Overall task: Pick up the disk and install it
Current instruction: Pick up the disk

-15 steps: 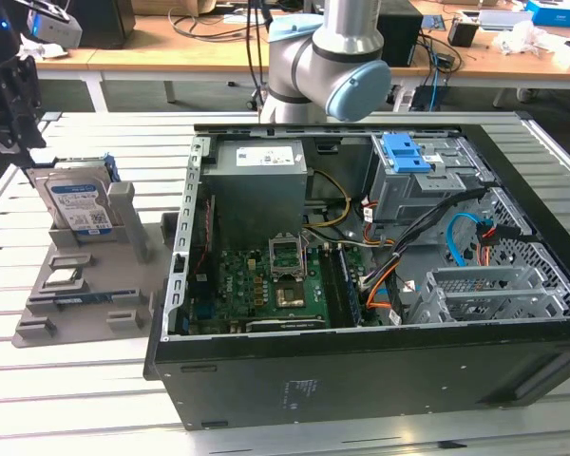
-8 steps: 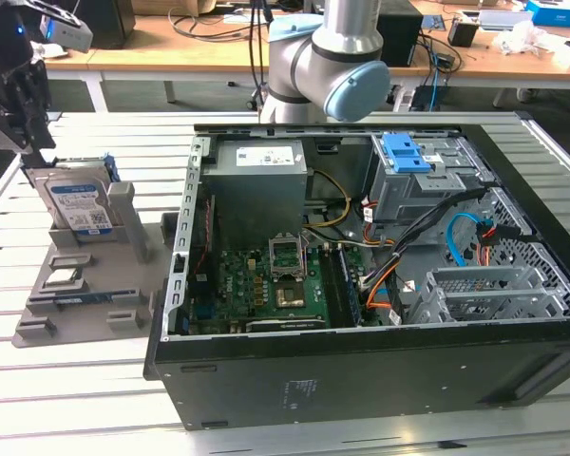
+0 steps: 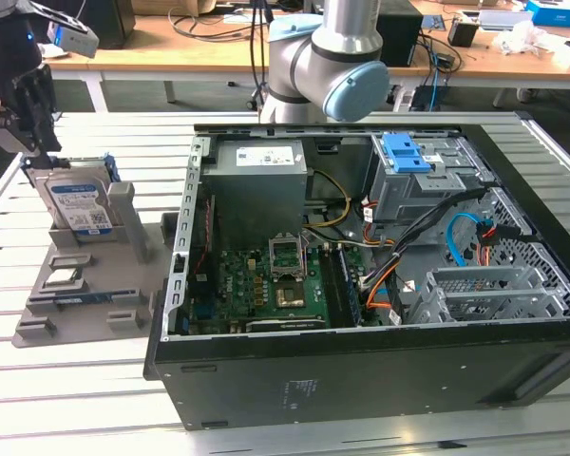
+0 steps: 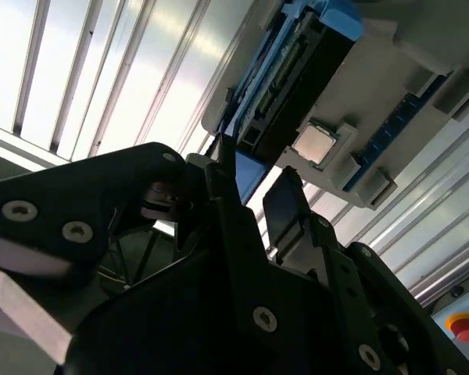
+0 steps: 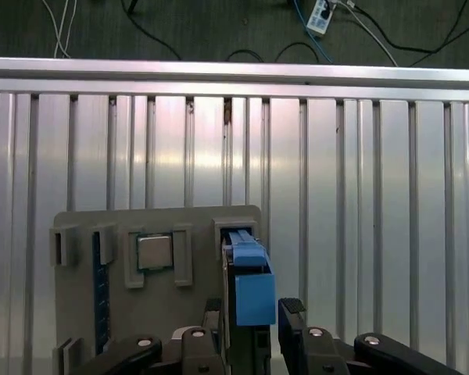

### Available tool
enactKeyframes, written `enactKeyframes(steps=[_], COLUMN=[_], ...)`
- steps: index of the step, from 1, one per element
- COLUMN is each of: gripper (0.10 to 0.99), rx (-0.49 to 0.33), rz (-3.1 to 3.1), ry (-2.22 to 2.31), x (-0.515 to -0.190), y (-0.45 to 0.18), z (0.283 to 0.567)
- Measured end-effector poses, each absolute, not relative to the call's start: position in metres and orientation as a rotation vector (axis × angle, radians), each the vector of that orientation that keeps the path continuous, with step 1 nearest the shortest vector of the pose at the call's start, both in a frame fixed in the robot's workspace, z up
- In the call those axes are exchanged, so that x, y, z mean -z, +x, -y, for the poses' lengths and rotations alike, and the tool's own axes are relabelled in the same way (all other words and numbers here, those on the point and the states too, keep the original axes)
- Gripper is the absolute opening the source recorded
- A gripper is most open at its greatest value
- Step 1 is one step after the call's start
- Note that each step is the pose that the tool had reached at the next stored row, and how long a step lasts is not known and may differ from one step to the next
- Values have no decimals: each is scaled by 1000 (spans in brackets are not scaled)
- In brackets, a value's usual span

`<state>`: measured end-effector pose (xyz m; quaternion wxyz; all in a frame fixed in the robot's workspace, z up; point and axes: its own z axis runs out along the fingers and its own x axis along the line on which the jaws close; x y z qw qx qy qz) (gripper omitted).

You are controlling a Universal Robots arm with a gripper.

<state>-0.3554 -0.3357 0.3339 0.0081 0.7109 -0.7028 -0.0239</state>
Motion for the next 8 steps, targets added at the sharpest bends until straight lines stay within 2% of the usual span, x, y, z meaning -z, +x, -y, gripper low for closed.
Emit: enactKeyframes(steps=[8], gripper=[420], rx=[75], rz=[2193], ry=[2225], x=[-318], y=[-355], z=[336])
